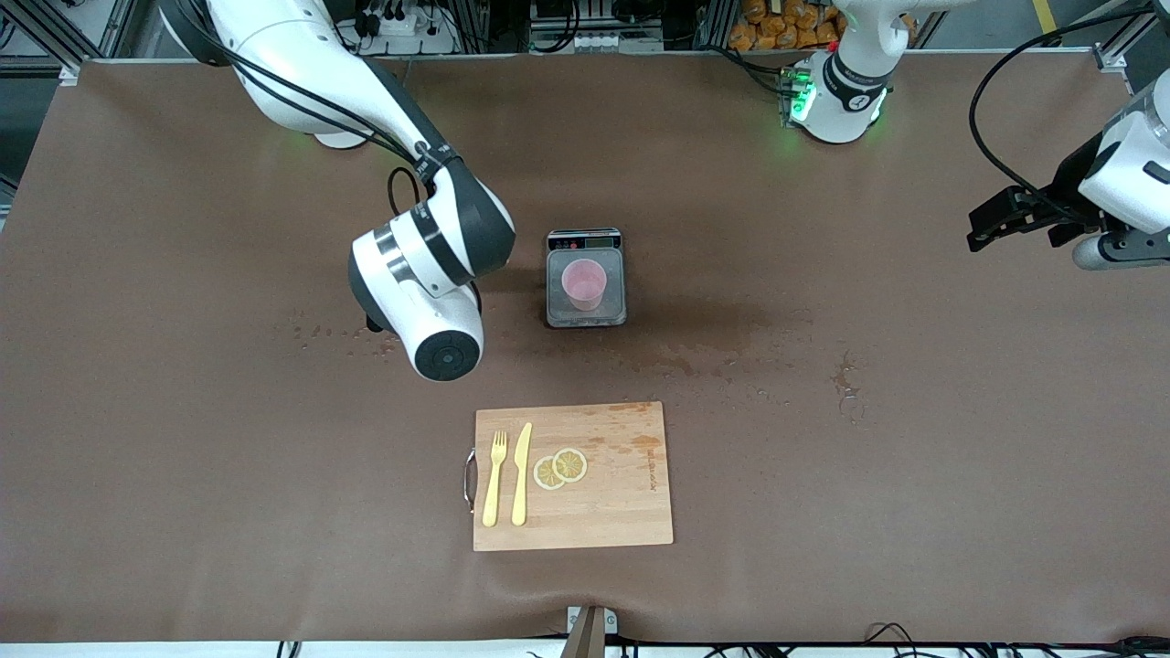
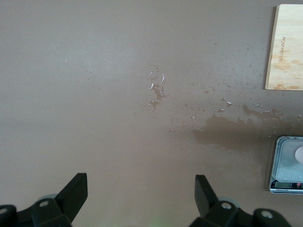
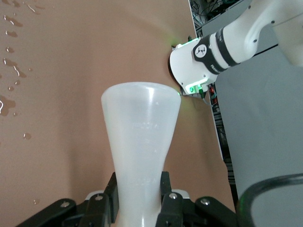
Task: Add sauce to pink cup with both arms
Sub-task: 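Move the bottle back from the cup with the right gripper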
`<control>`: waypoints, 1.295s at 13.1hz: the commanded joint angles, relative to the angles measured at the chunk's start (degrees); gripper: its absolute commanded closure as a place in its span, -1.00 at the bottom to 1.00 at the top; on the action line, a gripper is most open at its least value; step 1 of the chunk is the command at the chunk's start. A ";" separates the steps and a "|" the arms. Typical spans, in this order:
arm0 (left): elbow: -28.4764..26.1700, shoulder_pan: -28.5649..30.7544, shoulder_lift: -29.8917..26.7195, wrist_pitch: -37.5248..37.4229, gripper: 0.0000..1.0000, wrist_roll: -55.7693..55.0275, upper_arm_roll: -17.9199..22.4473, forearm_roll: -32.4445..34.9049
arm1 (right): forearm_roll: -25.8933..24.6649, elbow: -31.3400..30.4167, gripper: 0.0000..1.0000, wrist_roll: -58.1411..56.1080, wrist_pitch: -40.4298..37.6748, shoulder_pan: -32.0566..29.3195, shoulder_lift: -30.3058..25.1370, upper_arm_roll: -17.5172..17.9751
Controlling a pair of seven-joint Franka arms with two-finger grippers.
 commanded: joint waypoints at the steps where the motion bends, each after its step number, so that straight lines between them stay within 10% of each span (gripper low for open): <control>1: -0.52 -0.15 -0.43 -0.25 -1.00 -0.05 0.28 -1.13 | -0.82 0.55 1.00 -6.28 -1.91 -3.00 -2.38 0.93; 5: -0.52 -0.41 0.01 -0.16 -1.00 -0.05 0.28 -1.13 | 0.67 0.46 1.00 -16.22 -1.91 -6.79 -6.16 1.11; 9: -0.52 -0.32 0.01 -0.16 -1.00 -0.05 0.28 -1.13 | 14.90 0.11 1.00 -20.71 -2.00 -14.60 -7.22 1.02; 17: -0.44 -0.15 0.01 -0.16 -1.00 0.30 0.19 -1.13 | 27.40 -0.59 1.00 -38.28 -9.64 -28.23 -7.40 1.02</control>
